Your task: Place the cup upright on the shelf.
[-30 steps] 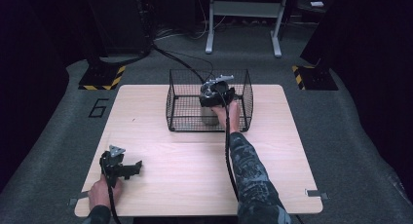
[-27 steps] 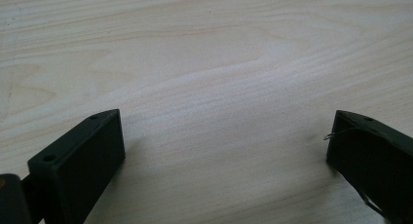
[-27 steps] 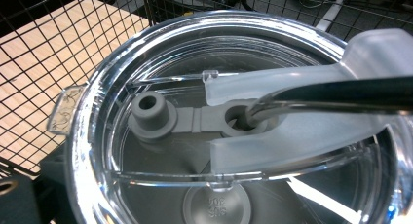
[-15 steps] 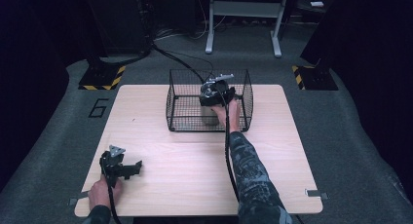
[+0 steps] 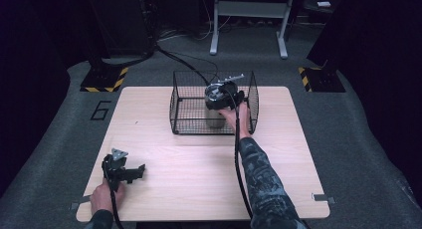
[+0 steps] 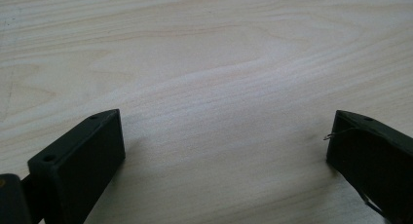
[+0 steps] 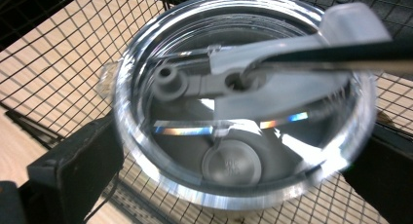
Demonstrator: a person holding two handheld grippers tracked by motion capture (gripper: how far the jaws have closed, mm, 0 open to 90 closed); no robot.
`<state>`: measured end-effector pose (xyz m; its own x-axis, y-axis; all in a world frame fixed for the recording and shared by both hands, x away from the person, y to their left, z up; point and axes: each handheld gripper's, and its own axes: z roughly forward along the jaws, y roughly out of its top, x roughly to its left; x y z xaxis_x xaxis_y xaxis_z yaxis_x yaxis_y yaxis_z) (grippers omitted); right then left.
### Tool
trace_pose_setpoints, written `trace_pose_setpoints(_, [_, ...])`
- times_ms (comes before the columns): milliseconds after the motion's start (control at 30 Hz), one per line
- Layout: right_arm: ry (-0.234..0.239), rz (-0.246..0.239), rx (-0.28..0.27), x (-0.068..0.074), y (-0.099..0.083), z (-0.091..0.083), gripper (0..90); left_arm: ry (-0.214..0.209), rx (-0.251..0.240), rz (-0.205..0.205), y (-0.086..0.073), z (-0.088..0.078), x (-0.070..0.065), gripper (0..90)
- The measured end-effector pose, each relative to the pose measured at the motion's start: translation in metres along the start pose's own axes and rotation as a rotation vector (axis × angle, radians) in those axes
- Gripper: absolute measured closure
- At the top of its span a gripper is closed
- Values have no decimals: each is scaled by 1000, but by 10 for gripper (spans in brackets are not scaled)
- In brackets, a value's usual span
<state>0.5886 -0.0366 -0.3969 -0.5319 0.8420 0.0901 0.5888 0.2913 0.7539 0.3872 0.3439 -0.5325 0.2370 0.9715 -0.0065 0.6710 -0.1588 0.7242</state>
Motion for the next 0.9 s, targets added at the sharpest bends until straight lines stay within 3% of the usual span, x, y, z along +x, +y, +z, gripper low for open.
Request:
trace_pose_setpoints(300, [14, -33, 46, 1, -6, -27, 0, -1, 5, 7, 0, 0, 0, 3])
trace_pose_setpoints(433, [12, -30, 42, 2, -7, -36, 0, -1, 0, 4, 0, 0, 0, 3])
trace_pose_setpoints(900, [55, -117, 29, 11, -25, -90, 0, 2, -5, 5, 0, 0, 0, 3])
